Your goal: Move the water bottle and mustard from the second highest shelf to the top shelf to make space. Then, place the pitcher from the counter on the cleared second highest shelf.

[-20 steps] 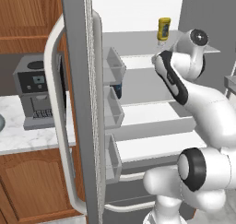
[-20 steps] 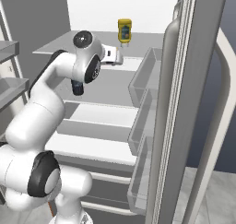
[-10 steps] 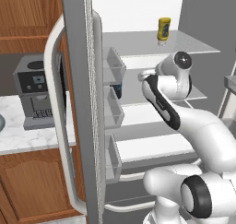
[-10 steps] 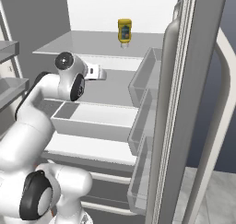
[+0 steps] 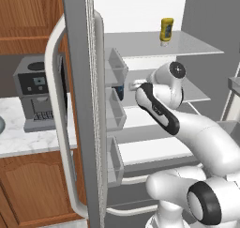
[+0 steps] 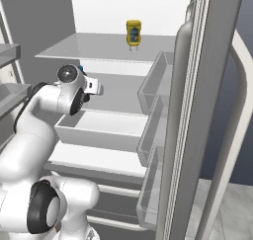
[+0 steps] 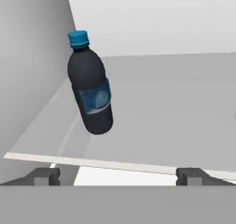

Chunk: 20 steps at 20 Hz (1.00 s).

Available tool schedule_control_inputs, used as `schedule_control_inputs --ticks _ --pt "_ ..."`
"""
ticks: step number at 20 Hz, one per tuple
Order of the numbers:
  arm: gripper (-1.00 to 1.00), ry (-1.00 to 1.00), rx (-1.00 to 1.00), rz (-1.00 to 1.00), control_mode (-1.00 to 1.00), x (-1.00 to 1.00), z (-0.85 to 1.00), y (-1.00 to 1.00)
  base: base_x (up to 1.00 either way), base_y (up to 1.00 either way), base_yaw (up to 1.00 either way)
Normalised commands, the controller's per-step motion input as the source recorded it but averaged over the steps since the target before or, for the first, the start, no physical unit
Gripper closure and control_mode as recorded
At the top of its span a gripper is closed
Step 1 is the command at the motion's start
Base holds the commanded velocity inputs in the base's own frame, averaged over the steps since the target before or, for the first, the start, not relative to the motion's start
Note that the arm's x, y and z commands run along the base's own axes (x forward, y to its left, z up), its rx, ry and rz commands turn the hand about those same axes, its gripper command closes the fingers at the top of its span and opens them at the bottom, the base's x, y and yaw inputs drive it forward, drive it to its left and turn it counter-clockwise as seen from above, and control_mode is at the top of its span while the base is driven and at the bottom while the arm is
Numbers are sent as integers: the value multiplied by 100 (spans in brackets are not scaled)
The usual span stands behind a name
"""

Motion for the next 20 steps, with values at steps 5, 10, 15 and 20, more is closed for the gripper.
schedule_control_inputs --ticks 5,10,15,20 --pt "-100 9 5 12 -100 7 -1 34 0 0 0" --pt "-100 1 1 11 -100 16 -7 16 0 0 0" --pt "-100 -1 0 7 -100 13 -26 2 0 0 0" --pt "-100 -2 0 4 -100 18 -28 0 0 0 0"
